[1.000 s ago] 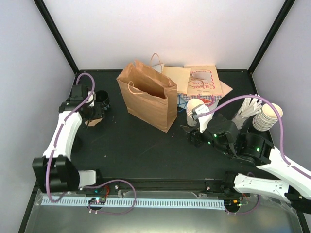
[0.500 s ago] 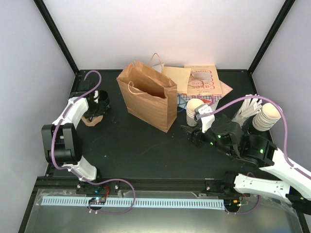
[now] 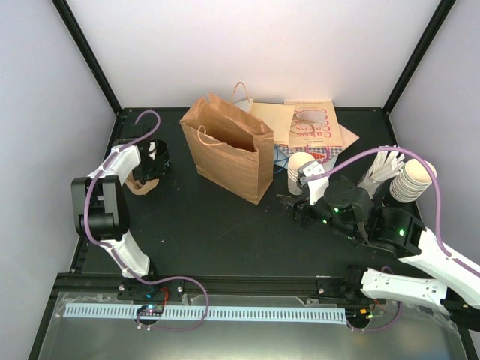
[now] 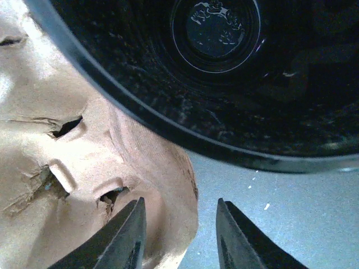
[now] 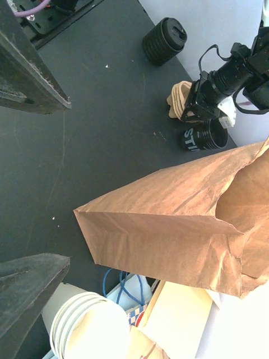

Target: Pack the takeout coffee

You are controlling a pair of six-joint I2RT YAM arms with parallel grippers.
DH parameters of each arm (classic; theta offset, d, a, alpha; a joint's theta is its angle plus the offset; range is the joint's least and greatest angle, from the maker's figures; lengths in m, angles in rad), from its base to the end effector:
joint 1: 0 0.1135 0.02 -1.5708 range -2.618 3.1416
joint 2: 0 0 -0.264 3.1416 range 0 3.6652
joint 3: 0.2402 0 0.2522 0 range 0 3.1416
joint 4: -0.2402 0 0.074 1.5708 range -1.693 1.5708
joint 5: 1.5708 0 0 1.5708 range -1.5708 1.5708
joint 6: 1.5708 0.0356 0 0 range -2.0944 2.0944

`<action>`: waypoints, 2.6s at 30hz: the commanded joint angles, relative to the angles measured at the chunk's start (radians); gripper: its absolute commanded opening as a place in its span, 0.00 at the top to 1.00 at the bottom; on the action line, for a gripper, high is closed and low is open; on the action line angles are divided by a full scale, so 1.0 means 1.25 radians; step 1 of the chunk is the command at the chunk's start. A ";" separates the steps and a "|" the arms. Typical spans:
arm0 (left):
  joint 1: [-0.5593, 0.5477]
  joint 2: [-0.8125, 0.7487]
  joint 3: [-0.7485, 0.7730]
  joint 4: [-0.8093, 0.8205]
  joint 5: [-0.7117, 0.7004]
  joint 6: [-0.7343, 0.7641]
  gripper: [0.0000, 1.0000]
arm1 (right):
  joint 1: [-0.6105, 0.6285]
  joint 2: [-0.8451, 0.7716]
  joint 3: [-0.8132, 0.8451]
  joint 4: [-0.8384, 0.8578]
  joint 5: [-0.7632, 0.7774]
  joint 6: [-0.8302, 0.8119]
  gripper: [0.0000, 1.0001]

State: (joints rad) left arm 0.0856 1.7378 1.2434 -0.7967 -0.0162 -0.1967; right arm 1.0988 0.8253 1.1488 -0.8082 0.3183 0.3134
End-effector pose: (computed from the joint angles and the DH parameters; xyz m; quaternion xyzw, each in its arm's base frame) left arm 0.3369 0.0295 0.2051 -0.1404 0.9802 0.0003 0.1396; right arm 0.0779 0.1281 0.3920 -0.2478 0.8123 0.2278 0.4763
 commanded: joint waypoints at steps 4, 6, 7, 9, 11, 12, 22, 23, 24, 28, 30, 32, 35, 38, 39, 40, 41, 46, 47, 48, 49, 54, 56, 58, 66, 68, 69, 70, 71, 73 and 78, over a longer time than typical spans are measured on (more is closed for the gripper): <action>0.000 -0.008 0.036 0.005 -0.029 -0.011 0.67 | -0.002 -0.010 -0.003 0.002 0.005 0.011 0.29; 0.001 -0.022 0.032 0.009 -0.040 -0.011 0.73 | -0.002 -0.010 -0.007 0.005 0.003 0.011 0.29; 0.000 -0.027 0.031 0.010 -0.042 -0.010 0.76 | -0.002 -0.009 -0.007 0.006 0.003 0.012 0.29; 0.000 -0.033 0.032 0.008 -0.043 -0.012 0.77 | -0.002 -0.006 -0.009 0.008 0.000 0.012 0.29; 0.001 -0.037 0.030 0.009 -0.041 -0.013 0.81 | -0.003 -0.002 -0.009 0.009 -0.003 0.012 0.29; 0.001 -0.039 0.028 0.010 -0.040 -0.012 0.84 | -0.002 0.000 -0.008 0.008 -0.002 0.013 0.29; 0.001 -0.063 0.036 -0.015 -0.057 -0.011 0.92 | -0.002 0.000 -0.010 0.004 -0.002 0.014 0.29; 0.000 -0.068 0.039 -0.020 -0.061 -0.011 0.92 | -0.002 0.000 -0.010 0.003 -0.001 0.014 0.29; 0.000 -0.075 0.041 -0.025 -0.063 -0.011 0.92 | -0.002 0.000 -0.011 0.002 -0.001 0.014 0.29; 0.000 -0.097 0.050 -0.047 -0.077 -0.008 0.92 | -0.002 -0.001 -0.011 0.005 -0.004 0.014 0.29; 0.000 -0.105 0.057 -0.058 -0.084 -0.005 0.92 | -0.002 0.000 -0.012 0.005 -0.005 0.014 0.29; 0.000 -0.112 0.061 -0.069 -0.091 -0.001 0.92 | -0.002 0.000 -0.013 0.005 -0.009 0.016 0.29; 0.000 -0.120 0.057 -0.071 -0.086 0.006 0.92 | -0.002 -0.001 -0.016 0.004 -0.009 0.018 0.29; 0.000 -0.101 0.056 -0.072 -0.054 0.020 0.92 | -0.002 -0.002 -0.016 0.002 -0.011 0.020 0.29; 0.000 -0.090 0.057 -0.078 -0.043 0.024 0.92 | -0.002 -0.003 -0.015 0.002 -0.011 0.020 0.29; -0.002 -0.077 0.061 -0.087 -0.036 0.027 0.92 | -0.002 -0.005 -0.015 0.003 -0.012 0.022 0.29; -0.004 -0.066 0.063 -0.098 -0.038 0.029 0.91 | -0.002 -0.005 -0.014 0.001 -0.012 0.022 0.29; -0.054 -0.053 0.074 -0.158 -0.266 0.011 0.91 | -0.002 -0.007 -0.013 -0.001 -0.012 0.022 0.29; -0.066 -0.053 0.077 -0.169 -0.309 0.009 0.91 | -0.002 -0.006 -0.013 -0.001 -0.013 0.022 0.29; -0.077 -0.052 0.081 -0.181 -0.332 0.007 0.92 | -0.002 -0.006 -0.012 -0.001 -0.014 0.022 0.29; -0.084 -0.051 0.087 -0.189 -0.344 0.006 0.92 | -0.002 -0.005 -0.012 0.000 -0.014 0.022 0.29; -0.094 -0.069 0.096 -0.185 -0.271 0.023 0.91 | -0.002 0.001 -0.008 0.003 -0.020 0.021 0.29; -0.094 -0.079 0.099 -0.182 -0.244 0.031 0.91 | -0.002 0.004 -0.005 0.002 -0.023 0.021 0.29; -0.092 -0.083 0.098 -0.174 -0.201 0.047 0.91 | -0.002 0.003 -0.004 0.001 -0.023 0.022 0.29; -0.089 -0.011 0.074 -0.173 -0.158 0.051 0.89 | -0.002 -0.005 -0.005 -0.004 -0.022 0.025 0.29; -0.090 -0.007 0.062 -0.163 -0.180 0.045 0.89 | -0.002 -0.008 -0.005 -0.007 -0.019 0.025 0.29; -0.091 -0.006 0.057 -0.159 -0.187 0.043 0.89 | -0.002 -0.009 -0.006 -0.007 -0.018 0.026 0.29; -0.090 -0.006 0.053 -0.154 -0.194 0.040 0.89 | -0.002 -0.010 -0.006 -0.009 -0.016 0.026 0.29; -0.091 -0.003 0.051 -0.152 -0.199 0.038 0.89 | -0.002 -0.011 -0.007 -0.010 -0.017 0.025 0.29; -0.091 0.002 0.050 -0.151 -0.206 0.036 0.89 | -0.002 -0.011 -0.007 -0.011 -0.016 0.026 0.29; -0.106 0.026 0.052 -0.161 -0.257 0.030 0.83 | -0.002 -0.011 -0.005 -0.009 -0.017 0.028 0.29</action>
State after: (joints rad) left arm -0.0345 1.7336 1.3022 -0.9951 -0.2634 -0.1471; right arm 1.0988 0.8227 1.1362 -0.8158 0.2920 0.3397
